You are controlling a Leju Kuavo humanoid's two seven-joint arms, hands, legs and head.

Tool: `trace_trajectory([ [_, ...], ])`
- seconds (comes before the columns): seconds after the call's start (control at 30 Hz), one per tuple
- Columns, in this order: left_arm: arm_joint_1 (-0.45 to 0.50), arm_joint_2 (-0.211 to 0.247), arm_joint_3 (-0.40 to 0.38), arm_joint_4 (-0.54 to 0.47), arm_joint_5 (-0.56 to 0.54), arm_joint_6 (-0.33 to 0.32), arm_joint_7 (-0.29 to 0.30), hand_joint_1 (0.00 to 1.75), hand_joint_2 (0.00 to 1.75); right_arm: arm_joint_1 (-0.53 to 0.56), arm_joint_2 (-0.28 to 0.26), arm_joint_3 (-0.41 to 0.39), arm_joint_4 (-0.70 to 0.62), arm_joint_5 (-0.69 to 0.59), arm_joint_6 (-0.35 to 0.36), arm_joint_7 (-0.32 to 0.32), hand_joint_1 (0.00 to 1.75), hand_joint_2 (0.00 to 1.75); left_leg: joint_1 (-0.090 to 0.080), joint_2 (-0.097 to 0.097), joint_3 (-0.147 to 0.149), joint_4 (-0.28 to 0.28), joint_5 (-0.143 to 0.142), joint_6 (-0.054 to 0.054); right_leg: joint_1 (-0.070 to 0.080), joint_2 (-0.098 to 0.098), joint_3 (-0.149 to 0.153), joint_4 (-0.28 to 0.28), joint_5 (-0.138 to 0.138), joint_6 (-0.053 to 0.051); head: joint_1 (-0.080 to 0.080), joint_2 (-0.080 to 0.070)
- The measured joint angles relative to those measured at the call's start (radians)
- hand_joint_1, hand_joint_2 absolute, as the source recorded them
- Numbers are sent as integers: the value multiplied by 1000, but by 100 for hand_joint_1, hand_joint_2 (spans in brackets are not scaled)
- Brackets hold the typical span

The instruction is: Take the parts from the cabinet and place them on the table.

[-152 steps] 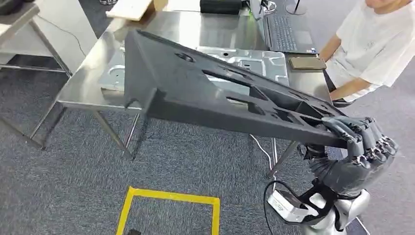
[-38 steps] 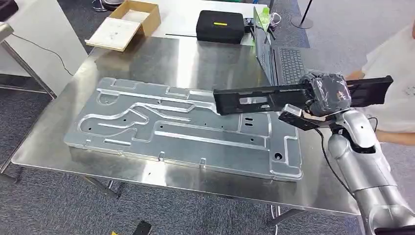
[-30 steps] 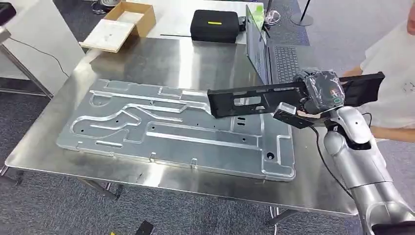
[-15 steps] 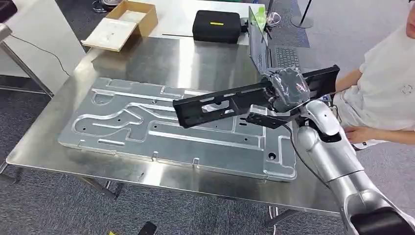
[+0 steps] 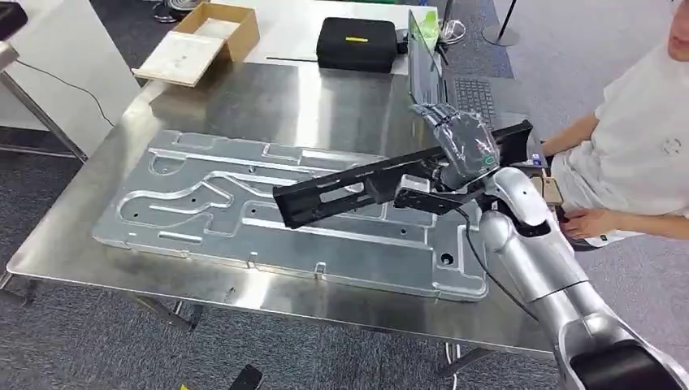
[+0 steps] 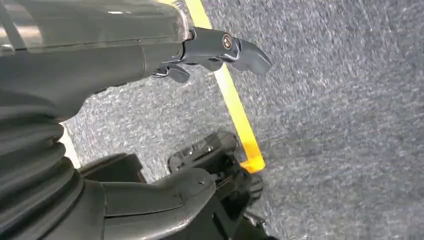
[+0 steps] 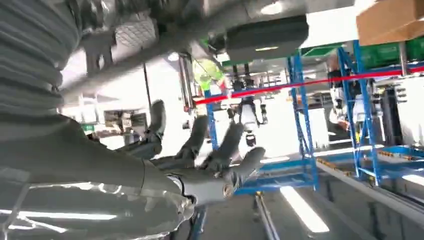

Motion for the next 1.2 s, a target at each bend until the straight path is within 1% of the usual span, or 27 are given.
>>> trace_trajectory([
  [0.07,0,0,0,0,2,2,3,0,0,-1,2,0,1,-3,-2,10,0,175,6,2,-28,63,-51,-10,-2,-1,4,-6,3,-12,-1,0],
  [0.13,1,0,0,0,3,3,8,0,0,1,2,0,6,-8,-5,17,0,175,11,2,-96,215,-125,-16,-1,-1,4,-5,3,-13,-1,0],
  [0.17,3,0,0,0,4,3,8,0,0,3,2,0,10,-13,-5,23,0,175,12,2,-127,279,-145,-19,0,-1,3,-5,2,-14,-1,0],
  [0.2,5,0,0,0,6,2,9,0,0,6,2,0,16,-19,-5,30,0,175,14,2,-140,304,-142,-19,0,-1,3,-4,2,-14,-1,0],
  [0.23,6,0,0,0,8,2,10,0,0,6,2,0,22,-27,-2,38,0,175,16,2,-127,274,-112,-20,0,0,3,-4,2,-13,-1,0],
  [0.27,7,1,0,0,10,2,10,0,0,3,2,0,27,-38,3,48,0,175,17,2,-97,210,-72,-19,-1,1,4,-4,2,-13,-1,0],
  [0.33,5,1,0,0,13,1,10,0,0,-2,2,-1,39,-62,29,70,0,175,19,2,-13,39,10,-15,-1,2,6,-1,-1,-8,-1,0],
  [0.37,3,1,0,0,15,0,10,0,0,-5,2,-5,44,-73,40,76,0,175,18,1,4,11,-8,-11,5,2,3,1,-3,-3,0,0],
  [0.43,5,1,0,0,21,0,8,0,0,-23,3,-20,78,-125,96,108,0,175,10,0,1,1,-5,-5,0,4,-2,1,3,10,0,0],
  [0.5,6,2,0,0,22,-2,7,0,0,-40,10,-34,110,-191,163,127,0,175,12,1,6,-10,1,10,3,5,2,-6,5,22,0,0],
  [0.53,6,2,0,0,23,-4,7,0,0,-48,10,-42,125,-220,190,132,0,175,16,2,10,-19,8,19,-1,3,-1,3,-6,26,0,0],
  [0.57,5,2,0,0,23,-5,6,0,0,-58,10,-51,139,-243,209,135,0,175,15,1,10,-20,10,24,-2,2,-13,34,-29,28,0,0],
  [0.63,5,3,1,0,23,-6,6,0,0,-72,10,-71,168,-262,225,137,0,175,13,1,9,-19,10,28,-1,2,-83,186,-107,33,0,0],
  [0.67,6,3,0,0,23,-7,6,0,0,-72,10,-74,179,-265,227,137,0,175,12,1,9,-19,10,29,-1,2,-117,254,-130,34,0,0],
  [0.7,8,4,1,0,23,-7,6,0,0,-72,10,-75,190,-266,229,137,0,175,11,1,9,-17,9,30,-1,2,-136,292,-132,36,0,0],
  [0.73,8,4,1,0,23,-7,6,0,0,-72,11,-76,199,-267,230,136,0,175,11,1,9,-16,9,30,-1,1,-133,279,-111,36,0,0],
  [0.77,8,4,1,0,23,-7,6,0,0,-73,11,-79,205,-267,230,136,0,175,11,1,9,-14,7,30,-2,1,-108,225,-72,34,0,0],
  [0.83,7,4,1,0,23,-7,6,0,0,-80,11,-85,212,-268,230,136,0,175,11,1,11,-8,1,26,-2,-1,-23,52,14,28,0,0],
  [0.87,7,4,1,0,23,-7,6,0,0,-85,11,-88,215,-269,230,136,0,175,7,1,7,-6,-2,21,2,-2,0,15,-2,23,0,0],
  [0.93,6,4,1,0,24,-7,5,0,0,-88,14,-90,220,-280,249,143,0,175,6,1,4,-3,0,13,8,1,-3,1,2,17,0,0],
  [1.0,7,4,1,0,26,-9,6,0,0,-98,15,-95,237,-335,324,169,0,175,6,1,7,-8,0,6,8,3,-2,-1,4,8,0,0],
  [1.03,6,5,1,0,28,-10,6,0,0,-105,16,-97,250,-371,360,180,0,175,4,1,1,-2,-10,-1,-2,1,3,-10,8,0,-1,0],
  [1.07,6,6,1,0,32,-11,6,0,0,-120,17,-102,269,-415,401,192,0,175,6,2,-6,23,-30,-6,-2,1,4,-12,9,-2,0,0],
  [1.1,5,7,1,0,33,-14,7,0,0,-139,18,-111,304,-469,448,201,0,175,7,2,-32,85,-67,-10,-2,0,4,-12,9,-10,-2,0],
  [1.13,5,8,1,0,34,-16,7,0,0,-150,18,-118,333,-506,472,203,0,0,10,2,-69,162,-104,-13,-1,-1,4,-12,9,-11,-1,0],
  [1.17,6,9,1,0,34,-18,7,0,0,-157,18,-123,358,-532,479,199,0,175,11,2,-106,239,-133,-15,0,-3,4,-12,8,-11,-1,0],
  [1.2,8,10,1,0,35,-18,8,0,0,-161,18,-126,382,-549,478,190,0,175,13,2,-136,297,-145,-17,1,-4,4,-11,8,-11,-1,0],
])
